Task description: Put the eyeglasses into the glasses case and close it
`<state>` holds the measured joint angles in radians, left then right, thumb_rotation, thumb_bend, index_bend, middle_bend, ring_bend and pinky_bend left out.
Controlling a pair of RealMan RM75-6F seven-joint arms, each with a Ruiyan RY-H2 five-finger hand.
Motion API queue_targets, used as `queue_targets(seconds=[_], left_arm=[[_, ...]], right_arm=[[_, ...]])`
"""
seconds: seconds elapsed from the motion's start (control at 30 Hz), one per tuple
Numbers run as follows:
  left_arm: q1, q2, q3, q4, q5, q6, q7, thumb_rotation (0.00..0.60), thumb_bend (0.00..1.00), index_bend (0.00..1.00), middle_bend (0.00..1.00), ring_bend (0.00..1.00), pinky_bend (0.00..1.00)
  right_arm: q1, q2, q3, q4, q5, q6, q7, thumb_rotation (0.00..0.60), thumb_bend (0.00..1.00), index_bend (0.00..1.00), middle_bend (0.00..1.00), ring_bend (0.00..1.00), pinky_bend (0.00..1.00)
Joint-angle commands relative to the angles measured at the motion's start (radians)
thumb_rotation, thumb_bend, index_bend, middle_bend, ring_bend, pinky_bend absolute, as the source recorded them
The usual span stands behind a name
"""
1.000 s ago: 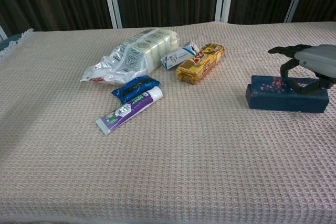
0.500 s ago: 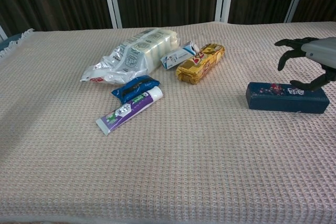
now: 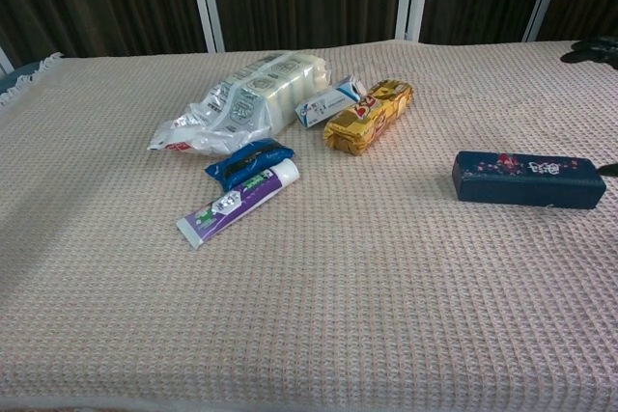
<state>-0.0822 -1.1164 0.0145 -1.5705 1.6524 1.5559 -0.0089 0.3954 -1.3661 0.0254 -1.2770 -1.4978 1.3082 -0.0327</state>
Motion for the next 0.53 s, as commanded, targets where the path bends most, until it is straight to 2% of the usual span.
queue_targets(seconds=[0.03, 0.1, 0.23, 0.53], left_arm=[[0.001, -0.008, 0.005, 0.002, 0.016, 0.007, 0.015, 0.6, 0.43, 0.0, 0.0, 0.0, 0.07], [0.003, -0.014, 0.009, 0.004, 0.026, 0.012, 0.03, 0.6, 0.42, 0.0, 0.0, 0.0, 0.06], [0.004, -0.025, 0.013, 0.004, 0.036, 0.012, 0.06, 0.6, 0.42, 0.0, 0.0, 0.0, 0.06], [0.001, -0.045, 0.019, 0.004, 0.049, 0.002, 0.133, 0.6, 0.42, 0.0, 0.0, 0.0, 0.05]], right_arm=[[-0.191, 0.185, -0.114, -0.302, -0.027, 0.176, -0.214, 0.6, 0.26, 0.03, 0.0, 0.0, 0.0], [-0.234, 0.205, -0.138, -0.343, -0.038, 0.213, -0.24, 0.6, 0.26, 0.02, 0.0, 0.0, 0.0], [-0.265, 0.206, -0.139, -0.34, -0.058, 0.248, -0.231, 0.6, 0.26, 0.03, 0.0, 0.0, 0.0], [-0.293, 0.208, -0.094, -0.335, -0.057, 0.279, -0.215, 0.6, 0.26, 0.03, 0.0, 0.0, 0.0]])
